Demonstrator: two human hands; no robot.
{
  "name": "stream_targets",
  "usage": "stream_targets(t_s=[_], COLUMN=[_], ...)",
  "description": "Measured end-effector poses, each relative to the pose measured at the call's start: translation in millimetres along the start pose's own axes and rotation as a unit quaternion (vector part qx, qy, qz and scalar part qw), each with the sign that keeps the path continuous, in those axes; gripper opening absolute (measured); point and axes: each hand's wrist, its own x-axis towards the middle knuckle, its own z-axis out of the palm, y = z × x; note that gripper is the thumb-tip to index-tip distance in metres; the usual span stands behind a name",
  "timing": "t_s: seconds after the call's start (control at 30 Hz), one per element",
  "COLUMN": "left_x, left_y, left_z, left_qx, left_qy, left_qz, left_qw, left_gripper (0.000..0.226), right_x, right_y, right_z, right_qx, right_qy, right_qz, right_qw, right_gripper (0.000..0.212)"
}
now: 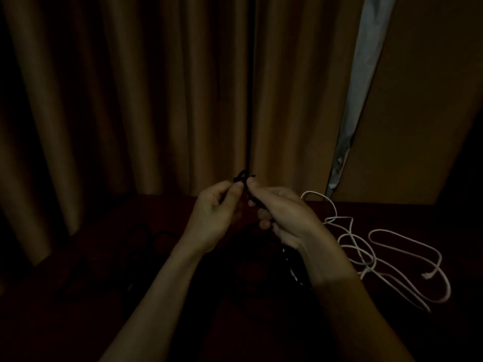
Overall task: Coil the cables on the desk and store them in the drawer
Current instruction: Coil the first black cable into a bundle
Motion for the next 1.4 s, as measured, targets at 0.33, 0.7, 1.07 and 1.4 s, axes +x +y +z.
stream_targets(t_s=[0.33,0.7,1.07,1.4], left_x=[-0.4,-3.8,-2.5,-3.5], left_y=[-2.8,10.3,-5.9,23.6], left_z=[4.4,11.1,5.5,-21.2], left_qx=[0.242,0.255,0.331,-0.19], left_qy=[0.063,0.129,0.097,-0.2], left_qz=[0.166,0.221,0.227,-0.122], left_qw=[0.954,0.932,0.911,0.954], left_gripper=[0.019,0.019,0.02,0.029], right_x=[-5.6,-5.6,-12.2,-20.0], right_y=[0.9,1.0,-3.3,-12.3], right_z=[12.7,19.5,22.4,5.3], right_qx=[0.045,0.03,0.054,0.006], right_qy=[0.097,0.077,0.07,-0.106], right_qz=[-0.113,-0.147,-0.102,-0.137], right_qw=[0.988,0.986,0.991,0.985], right_gripper=[0.015,0.023,0.019,0.027])
